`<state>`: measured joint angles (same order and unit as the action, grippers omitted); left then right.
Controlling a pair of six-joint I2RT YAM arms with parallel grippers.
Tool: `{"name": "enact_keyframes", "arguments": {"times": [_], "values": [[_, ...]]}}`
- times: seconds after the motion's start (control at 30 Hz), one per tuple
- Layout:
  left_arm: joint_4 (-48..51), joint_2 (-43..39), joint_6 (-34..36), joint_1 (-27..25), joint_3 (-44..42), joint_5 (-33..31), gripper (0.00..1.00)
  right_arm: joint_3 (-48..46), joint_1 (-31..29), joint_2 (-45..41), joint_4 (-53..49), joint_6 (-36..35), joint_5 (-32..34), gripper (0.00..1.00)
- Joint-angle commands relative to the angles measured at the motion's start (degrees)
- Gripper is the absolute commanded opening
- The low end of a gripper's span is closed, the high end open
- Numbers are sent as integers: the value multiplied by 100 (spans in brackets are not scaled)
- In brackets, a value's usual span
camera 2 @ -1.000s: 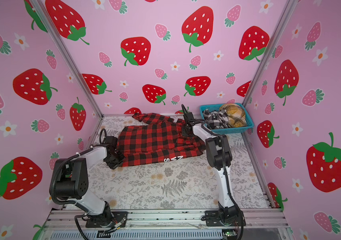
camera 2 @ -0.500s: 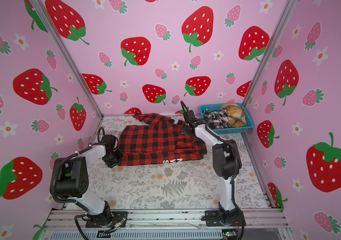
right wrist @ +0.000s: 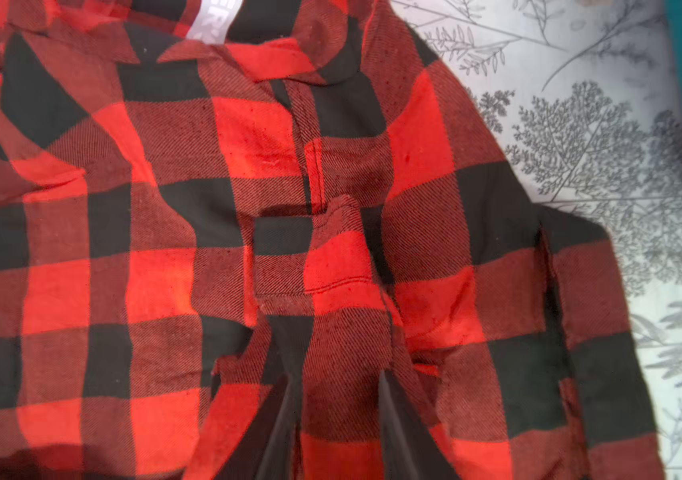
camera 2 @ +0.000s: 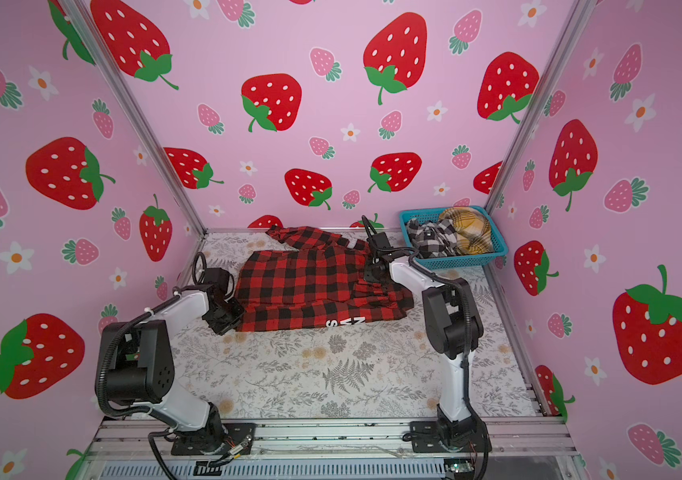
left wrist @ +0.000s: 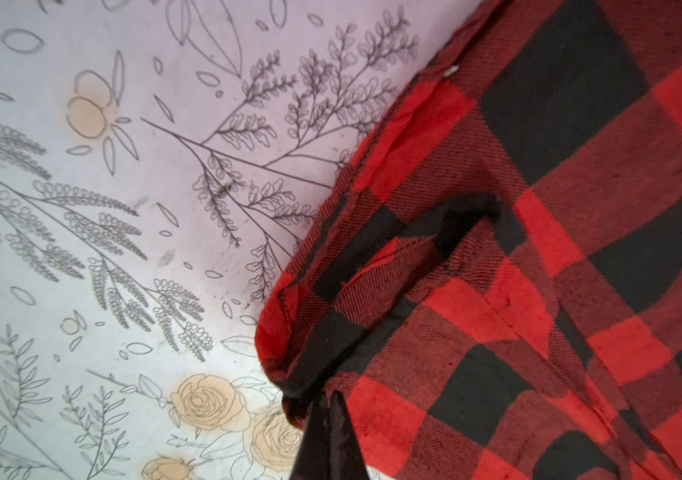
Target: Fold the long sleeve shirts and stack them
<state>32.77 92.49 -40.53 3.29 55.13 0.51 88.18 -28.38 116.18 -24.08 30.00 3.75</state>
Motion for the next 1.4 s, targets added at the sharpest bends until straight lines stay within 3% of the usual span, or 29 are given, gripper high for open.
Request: {"name": "enact_keyframes", "arguments": {"times": [0.0, 0.13, 0.27, 0.43, 0.5, 0.6, 0.67, 0.97, 1.37], "values": [[205, -126, 10, 24, 173, -16, 0, 240, 16, 106, -138, -46, 147, 45], [252, -190, 78, 24, 240, -51, 0, 320, 94, 139, -248, 0, 334, 51], [360, -299, 162, 23, 380, -95, 0, 468, 122, 397, -236, -56, 12, 35], [364, -432, 221, 22, 472, 8, 0, 570, 114, 712, -271, -59, -162, 37], [335, -476, 246, 18, 480, 90, 0, 596, 114, 755, -265, -58, -167, 30], [289, -542, 247, -7, 465, 167, 0, 800, 116, 757, -396, -117, 67, 7], [225, -552, 229, -84, 411, 215, 0, 968, 114, 644, -464, -147, 238, 0], [-493, -133, -226, -342, -374, 584, 0, 1491, 26, -322, -463, -37, 847, 0], [-471, -40, -142, -314, -354, 566, 0, 2550, -40, -604, -281, 330, 1261, 0]]}}
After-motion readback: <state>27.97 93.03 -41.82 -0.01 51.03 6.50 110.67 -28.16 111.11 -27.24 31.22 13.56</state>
